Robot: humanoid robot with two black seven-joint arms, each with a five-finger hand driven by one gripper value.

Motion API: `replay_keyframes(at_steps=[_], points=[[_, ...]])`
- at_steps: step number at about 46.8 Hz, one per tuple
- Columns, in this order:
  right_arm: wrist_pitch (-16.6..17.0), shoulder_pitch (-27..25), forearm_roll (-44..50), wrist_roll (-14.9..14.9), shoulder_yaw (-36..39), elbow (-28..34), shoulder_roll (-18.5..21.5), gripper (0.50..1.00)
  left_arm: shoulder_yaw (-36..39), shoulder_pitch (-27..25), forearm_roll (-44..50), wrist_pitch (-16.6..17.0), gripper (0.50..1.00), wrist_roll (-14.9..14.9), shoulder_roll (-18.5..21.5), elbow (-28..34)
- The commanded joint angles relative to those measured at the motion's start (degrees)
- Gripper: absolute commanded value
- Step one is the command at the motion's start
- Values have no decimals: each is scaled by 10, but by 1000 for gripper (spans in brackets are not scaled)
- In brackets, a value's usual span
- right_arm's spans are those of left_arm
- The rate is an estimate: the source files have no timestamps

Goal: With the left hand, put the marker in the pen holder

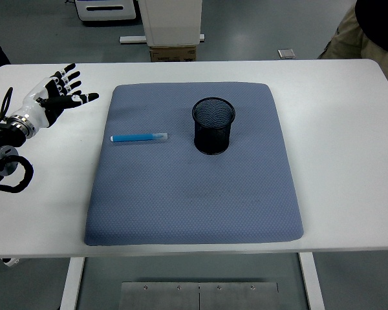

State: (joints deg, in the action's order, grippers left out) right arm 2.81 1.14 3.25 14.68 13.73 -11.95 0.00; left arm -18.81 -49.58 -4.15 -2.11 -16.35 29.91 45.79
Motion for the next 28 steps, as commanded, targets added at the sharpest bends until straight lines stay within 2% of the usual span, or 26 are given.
replay_keyframes(at_steps=[1,20,25,28], points=[[0,0,0,0,1,-1,0,1000,-1,0,-1,0,1000,0,0,0],[0,0,0,0,0,0,0,1000,-15,10,12,-3,1000,0,-18,1],[0,0,0,0,0,0,0,1000,-16,14,15,-33,1000,2,-13,6],[0,0,0,0,0,0,0,1000,-13,8,14,-39,1000,5,-13,5]])
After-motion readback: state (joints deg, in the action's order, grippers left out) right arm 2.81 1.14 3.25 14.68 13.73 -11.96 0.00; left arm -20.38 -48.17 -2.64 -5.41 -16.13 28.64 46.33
